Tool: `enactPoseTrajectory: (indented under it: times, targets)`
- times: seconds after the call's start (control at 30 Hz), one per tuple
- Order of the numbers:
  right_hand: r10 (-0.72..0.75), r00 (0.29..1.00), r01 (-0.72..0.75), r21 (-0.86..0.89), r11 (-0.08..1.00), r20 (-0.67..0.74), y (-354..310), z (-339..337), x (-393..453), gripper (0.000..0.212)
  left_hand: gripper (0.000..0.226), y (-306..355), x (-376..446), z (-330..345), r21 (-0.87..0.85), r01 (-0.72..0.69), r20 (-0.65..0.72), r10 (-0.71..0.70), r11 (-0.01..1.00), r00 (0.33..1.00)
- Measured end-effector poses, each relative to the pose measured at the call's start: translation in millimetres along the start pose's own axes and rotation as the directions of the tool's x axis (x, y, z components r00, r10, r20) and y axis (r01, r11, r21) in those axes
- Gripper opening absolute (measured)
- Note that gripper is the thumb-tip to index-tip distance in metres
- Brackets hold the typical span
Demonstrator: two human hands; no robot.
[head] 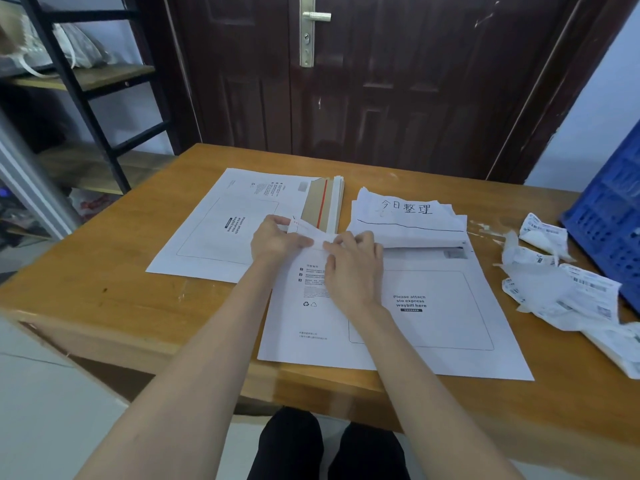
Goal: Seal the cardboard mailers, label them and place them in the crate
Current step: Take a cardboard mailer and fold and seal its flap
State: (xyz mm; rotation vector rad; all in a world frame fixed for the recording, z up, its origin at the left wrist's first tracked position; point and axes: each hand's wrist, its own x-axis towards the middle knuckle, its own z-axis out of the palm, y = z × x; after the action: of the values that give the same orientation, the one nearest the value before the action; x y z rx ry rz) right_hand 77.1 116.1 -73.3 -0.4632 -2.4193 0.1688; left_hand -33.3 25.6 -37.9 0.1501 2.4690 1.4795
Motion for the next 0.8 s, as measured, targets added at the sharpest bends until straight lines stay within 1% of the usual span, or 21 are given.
enactPoseTrajectory:
  times: [0.07, 0.13, 0.2, 0.27, 0.3, 0.4, 0.43, 0.47, 0.5, 0.6, 0.67, 0.7, 0.73, 0.77, 0.8]
  targets:
    - [-0.093, 0.993, 0.087, 0.079, 0.993, 0.068, -2, -1, 2, 0.047, 0.049, -1, 0, 0, 0.005, -0.006, -0.005, 0.006, 1.000, 1.000]
    - [-0.124, 0.972, 0.108, 0.087, 0.990, 0.200, -4, -5, 3, 0.057, 0.039, -5, -1, -1, 0.023, -0.041, 0.003, 0.041, 0.999, 0.999]
    - [-0.108, 0.958, 0.097, 0.057, 0.994, 0.264, -3, -5, 3, 0.056, 0.022, -12, 0, -1, 0.020, -0.102, 0.026, 0.101, 0.995, 0.995]
    - [-0.105, 0.955, 0.094, 0.050, 0.994, 0.276, -2, -4, 1, 0.050, 0.011, -15, -1, -3, -0.001, -0.154, 0.033, 0.154, 0.988, 0.988]
    - [-0.105, 0.957, 0.091, 0.061, 0.994, 0.272, -1, -4, 0, 0.046, 0.011, -15, -1, -3, -0.003, -0.173, 0.028, 0.173, 0.985, 0.985]
    - [-0.085, 0.965, 0.067, 0.084, 0.994, 0.247, -2, -3, 1, 0.040, 0.029, -15, -3, -2, 0.001, -0.208, -0.014, 0.208, 0.978, 0.978]
    - [-0.079, 0.964, 0.060, 0.083, 0.995, 0.255, -3, -3, 1, 0.040, 0.027, -15, -3, -2, -0.003, -0.202, -0.018, 0.202, 0.979, 0.979]
    - [-0.072, 0.959, 0.051, 0.086, 0.995, 0.275, -4, -4, 1, 0.040, 0.021, -15, -3, -2, -0.012, -0.198, -0.011, 0.197, 0.980, 0.980]
    - [-0.059, 0.951, 0.031, 0.097, 0.995, 0.302, -4, -4, 1, 0.039, 0.017, -15, -3, -2, -0.022, -0.195, -0.002, 0.195, 0.981, 0.981]
    - [-0.031, 0.924, -0.025, 0.141, 0.990, 0.381, -6, -9, 8, 0.041, 0.016, -17, -2, -1, -0.038, -0.210, 0.004, 0.210, 0.977, 0.978]
    - [-0.022, 0.882, -0.065, 0.169, 0.984, 0.472, -5, -16, 17, 0.040, 0.015, -17, -3, -1, -0.039, -0.219, 0.009, 0.219, 0.975, 0.976]
    - [-0.006, 0.862, -0.120, 0.215, 0.969, 0.507, -3, -19, 21, 0.039, 0.010, -17, -3, -1, -0.051, -0.208, 0.017, 0.209, 0.977, 0.978]
    - [0.034, 0.853, -0.226, 0.310, 0.924, 0.521, 0, -22, 24, 0.037, 0.007, -16, -4, -3, -0.068, -0.191, 0.027, 0.193, 0.979, 0.981]
    - [0.089, 0.856, -0.339, 0.424, 0.840, 0.509, 2, -26, 25, 0.036, 0.014, -15, -4, -5, -0.094, -0.164, 0.038, 0.168, 0.982, 0.985]
    - [0.155, 0.873, -0.410, 0.521, 0.749, 0.463, 6, -29, 24, 0.033, 0.019, -14, -5, -7, -0.117, -0.137, 0.049, 0.144, 0.984, 0.988]
